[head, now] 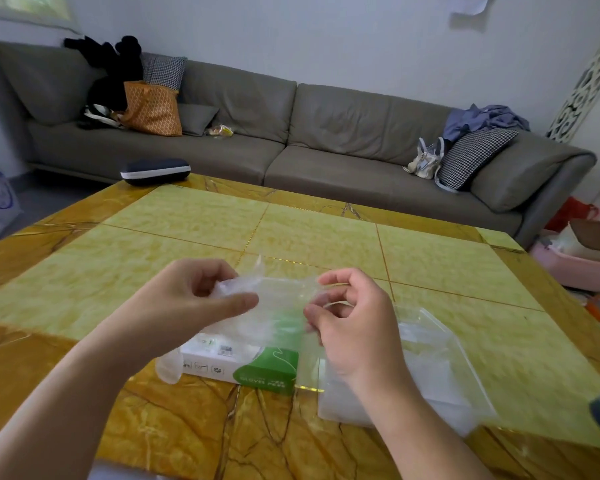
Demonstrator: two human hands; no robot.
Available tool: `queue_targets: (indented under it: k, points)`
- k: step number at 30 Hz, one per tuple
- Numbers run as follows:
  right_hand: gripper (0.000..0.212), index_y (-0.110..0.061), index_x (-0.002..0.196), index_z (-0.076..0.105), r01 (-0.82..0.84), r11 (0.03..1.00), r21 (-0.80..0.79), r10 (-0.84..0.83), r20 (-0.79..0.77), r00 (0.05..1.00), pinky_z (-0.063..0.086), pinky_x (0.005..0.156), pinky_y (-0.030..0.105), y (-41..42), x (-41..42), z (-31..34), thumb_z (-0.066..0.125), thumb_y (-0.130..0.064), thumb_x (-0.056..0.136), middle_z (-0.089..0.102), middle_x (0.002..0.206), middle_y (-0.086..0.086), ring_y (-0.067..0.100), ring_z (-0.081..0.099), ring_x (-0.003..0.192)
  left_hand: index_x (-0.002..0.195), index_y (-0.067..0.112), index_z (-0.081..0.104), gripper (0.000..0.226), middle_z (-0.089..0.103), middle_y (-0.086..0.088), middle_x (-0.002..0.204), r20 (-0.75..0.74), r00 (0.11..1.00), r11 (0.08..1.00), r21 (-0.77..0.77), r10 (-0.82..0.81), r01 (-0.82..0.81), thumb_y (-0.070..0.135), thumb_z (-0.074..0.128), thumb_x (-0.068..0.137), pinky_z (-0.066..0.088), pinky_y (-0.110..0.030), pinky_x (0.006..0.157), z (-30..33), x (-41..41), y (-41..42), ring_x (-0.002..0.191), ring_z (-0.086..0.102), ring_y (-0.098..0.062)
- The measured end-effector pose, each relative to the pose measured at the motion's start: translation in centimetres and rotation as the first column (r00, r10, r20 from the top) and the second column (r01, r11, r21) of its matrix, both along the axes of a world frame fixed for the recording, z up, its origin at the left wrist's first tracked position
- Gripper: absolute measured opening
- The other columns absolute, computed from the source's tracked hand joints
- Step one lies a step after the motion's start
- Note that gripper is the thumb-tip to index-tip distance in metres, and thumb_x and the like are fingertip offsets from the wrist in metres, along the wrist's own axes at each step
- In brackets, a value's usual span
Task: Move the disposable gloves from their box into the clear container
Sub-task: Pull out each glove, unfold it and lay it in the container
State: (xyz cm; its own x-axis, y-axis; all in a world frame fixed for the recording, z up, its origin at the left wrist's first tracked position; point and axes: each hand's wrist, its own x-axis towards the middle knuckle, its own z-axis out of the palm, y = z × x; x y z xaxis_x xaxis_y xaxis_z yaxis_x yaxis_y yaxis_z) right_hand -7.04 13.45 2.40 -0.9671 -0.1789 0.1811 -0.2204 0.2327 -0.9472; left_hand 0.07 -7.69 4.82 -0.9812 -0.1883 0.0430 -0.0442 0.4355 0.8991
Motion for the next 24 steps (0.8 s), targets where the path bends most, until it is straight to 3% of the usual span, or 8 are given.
queue_targets:
  k: [4, 6, 9, 14, 16, 19, 22, 24]
  points:
    - [0.042, -0.029, 0.115, 0.064, -0.001, 0.998, 0.056, 0.001, 0.01, 1.0, 0.06, 0.061, 0.027, 1.0, -0.5, 0.3, 0.072, 0.006, 0.092, 0.078, 0.091, -0.011, 0.015, 0.073, 0.064, 0.095, 0.0, 0.067, 0.057, 0.061, -0.017, 0.079, 0.031, 0.999, 0.989, 0.145, 0.021, -0.025, 0.057, 0.068, 0.09, 0.039, -0.039, 0.077, -0.3, -0.4, -0.5, 0.072, 0.053, -0.02]
    - [0.043, -0.028, 0.118, 0.065, 0.002, 0.998, 0.058, -0.003, 0.033, 0.999, 0.06, 0.062, 0.026, 1.6, -0.6, 0.4, 0.07, 0.007, 0.093, 0.079, 0.092, -0.012, 0.015, 0.074, 0.064, 0.094, 0.003, 0.072, 0.047, 0.066, -0.023, 0.085, 0.068, 0.995, 0.989, 0.126, 0.068, -0.077, 0.051, 0.068, 0.093, 0.044, -0.035, 0.075, -0.7, -0.7, -0.5, 0.073, 0.058, -0.02]
    - [0.036, -0.024, 0.107, 0.069, 0.032, 0.999, 0.038, -0.034, 0.055, 0.998, 0.057, 0.056, 0.022, 2.4, -1.0, 0.5, 0.068, 0.008, 0.092, 0.079, 0.087, -0.007, 0.015, 0.073, 0.064, 0.082, 0.013, 0.073, 0.03, 0.061, -0.002, 0.067, 0.071, 0.995, 0.995, 0.071, 0.07, -0.075, 0.041, 0.071, 0.093, 0.043, -0.027, 0.06, -1.3, -0.9, -0.5, 0.062, 0.05, -0.015]
    - [0.015, -0.015, 0.093, 0.075, 0.078, 0.997, 0.003, -0.078, 0.032, 0.996, 0.055, 0.049, 0.027, 3.3, -1.5, 0.6, 0.075, 0.0, 0.092, 0.077, 0.075, 0.004, 0.015, 0.071, 0.055, 0.087, 0.024, 0.076, 0.016, 0.074, -0.003, 0.08, 0.022, 0.979, 0.978, -0.067, 0.2, -0.199, 0.039, 0.073, 0.093, 0.058, -0.043, 0.079, -1.9, -1.2, -0.5, 0.073, 0.068, -0.028]
    - [0.012, -0.013, 0.087, 0.076, 0.094, 0.996, 0.001, -0.094, 0.018, 0.995, 0.056, 0.049, 0.028, 3.4, -1.5, 0.7, 0.073, -0.004, 0.095, 0.076, 0.071, 0.004, 0.016, 0.07, 0.055, 0.092, 0.029, 0.073, 0.007, 0.074, 0.003, 0.083, -0.034, 0.962, 0.941, -0.202, 0.27, -0.272, 0.036, 0.075, 0.091, 0.059, -0.044, 0.077, -2.0, -1.3, -0.3, 0.077, 0.071, -0.024]
    - [0.014, -0.009, 0.087, 0.073, 0.124, 0.992, -0.018, -0.123, 0.044, 0.991, 0.06, 0.05, 0.035, 3.6, -1.6, 0.7, 0.068, -0.006, 0.099, 0.074, 0.07, 0.008, 0.022, 0.07, 0.056, 0.113, 0.032, 0.064, 0.026, 0.065, 0.014, 0.106, -0.043, 0.949, 0.911, -0.266, 0.314, -0.314, 0.036, 0.075, 0.091, 0.058, -0.033, 0.064, -2.1, -1.5, 0.1, 0.085, 0.069, -0.01]
    - [0.011, -0.004, 0.092, 0.068, 0.177, 0.979, -0.098, -0.166, 0.108, 0.98, 0.058, 0.045, 0.033, 3.8, -1.8, 0.8, 0.063, -0.003, 0.102, 0.073, 0.071, 0.015, 0.023, 0.066, 0.049, 0.135, 0.031, 0.054, 0.053, 0.058, 0.015, 0.127, -0.008, 0.962, 0.94, -0.209, 0.274, -0.269, 0.044, 0.076, 0.088, 0.053, -0.024, 0.07, -2.2, -1.7, 0.1, 0.096, 0.064, -0.001]
    - [0.01, -0.003, 0.093, 0.066, 0.208, 0.967, -0.148, -0.19, 0.128, 0.974, 0.055, 0.044, 0.03, 4.1, -2.0, 1.1, 0.062, -0.002, 0.102, 0.073, 0.067, 0.009, 0.02, 0.065, 0.048, 0.145, 0.032, 0.044, 0.078, 0.053, 0.016, 0.135, 0.055, 0.979, 0.971, -0.151, 0.196, -0.186, 0.058, 0.076, 0.079, 0.048, -0.019, 0.072, -2.2, -1.6, 0.2, 0.1, 0.061, 0.001]
